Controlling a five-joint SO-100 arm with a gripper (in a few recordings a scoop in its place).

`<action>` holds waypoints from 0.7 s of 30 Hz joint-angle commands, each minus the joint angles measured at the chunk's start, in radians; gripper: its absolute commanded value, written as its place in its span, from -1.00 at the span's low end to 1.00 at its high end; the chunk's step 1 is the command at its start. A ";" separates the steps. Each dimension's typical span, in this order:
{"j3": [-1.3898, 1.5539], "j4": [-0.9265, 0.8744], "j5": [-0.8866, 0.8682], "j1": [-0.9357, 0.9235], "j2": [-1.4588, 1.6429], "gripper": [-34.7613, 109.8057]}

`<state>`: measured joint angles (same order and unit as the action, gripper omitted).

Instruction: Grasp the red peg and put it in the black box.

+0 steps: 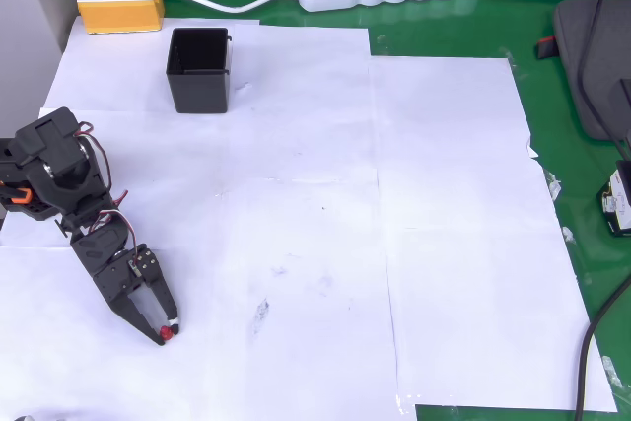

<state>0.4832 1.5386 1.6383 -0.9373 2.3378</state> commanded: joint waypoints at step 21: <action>0.014 -0.011 0.014 -0.015 -0.074 -0.52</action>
<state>0.4817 1.5370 1.6352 -0.9373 2.3378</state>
